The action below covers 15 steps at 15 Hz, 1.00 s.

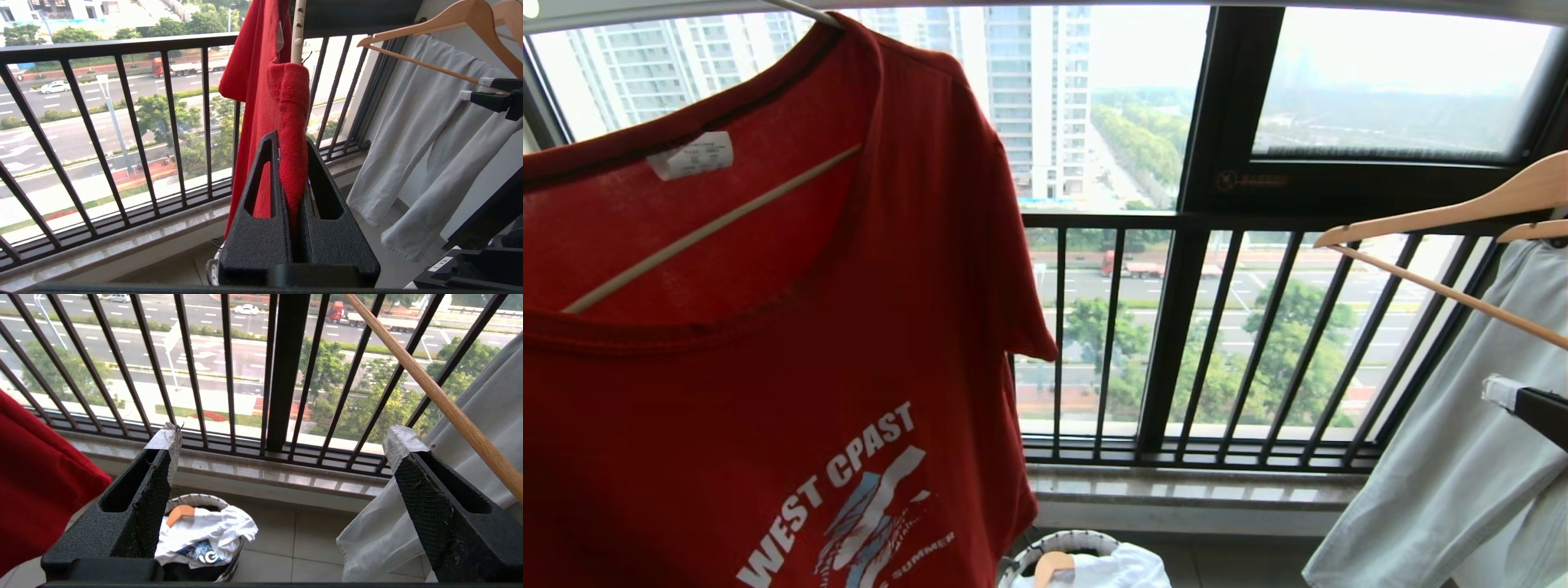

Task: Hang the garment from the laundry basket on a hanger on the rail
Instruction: Hang the clothes rack on the clothesline

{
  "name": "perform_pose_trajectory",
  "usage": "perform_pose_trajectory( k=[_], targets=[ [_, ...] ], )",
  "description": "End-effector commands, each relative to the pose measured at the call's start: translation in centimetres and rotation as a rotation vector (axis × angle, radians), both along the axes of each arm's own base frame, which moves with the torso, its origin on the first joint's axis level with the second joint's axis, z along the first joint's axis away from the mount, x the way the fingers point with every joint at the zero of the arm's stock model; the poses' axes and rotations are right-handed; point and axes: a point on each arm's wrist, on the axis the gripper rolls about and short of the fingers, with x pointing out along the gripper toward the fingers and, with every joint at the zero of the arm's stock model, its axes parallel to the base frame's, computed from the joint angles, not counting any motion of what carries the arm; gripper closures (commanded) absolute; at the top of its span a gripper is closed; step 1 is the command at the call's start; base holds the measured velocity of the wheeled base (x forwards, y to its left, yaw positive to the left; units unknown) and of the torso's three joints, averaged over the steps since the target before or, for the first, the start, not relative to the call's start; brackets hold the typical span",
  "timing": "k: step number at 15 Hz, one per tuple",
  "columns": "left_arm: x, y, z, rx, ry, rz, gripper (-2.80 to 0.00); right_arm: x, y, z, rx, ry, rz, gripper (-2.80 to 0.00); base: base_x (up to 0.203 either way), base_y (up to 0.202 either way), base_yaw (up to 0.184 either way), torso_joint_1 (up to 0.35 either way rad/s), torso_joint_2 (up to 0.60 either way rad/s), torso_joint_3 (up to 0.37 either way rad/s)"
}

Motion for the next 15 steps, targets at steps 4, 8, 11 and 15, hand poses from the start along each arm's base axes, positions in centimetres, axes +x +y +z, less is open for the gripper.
perform_pose_trajectory(
  k=[4, 8, 11, 15],
  targets=[
    [0.1, 0.2, -1.4, 0.005, 0.035, 0.096, 0.00, 0.1, 0.0, 0.1, -0.007, -0.022, -0.020, -2.80, 0.000, 0.000, 0.000, 0.000, 0.00, 0.000],
    [0.6, 0.2, -2.2, 0.015, 0.064, 0.157, 0.00, 0.3, 0.0, 0.0, -0.010, -0.015, -0.034, -2.80, 0.000, 0.000, 0.000, 0.000, 0.00, 0.000],
    [2.2, -0.3, -2.2, 0.033, 0.111, 0.171, 0.00, 0.3, 0.0, 0.1, -0.010, -0.018, -0.034, -2.80, 0.000, 0.000, 0.000, 0.000, 0.00, 0.000],
    [6.0, -1.4, -1.8, 0.035, 0.128, 0.218, 0.00, 0.3, 0.0, 0.2, -0.009, -0.022, -0.034, -2.80, 0.000, 0.000, 0.000, 0.000, 0.00, 0.000]
  ],
)
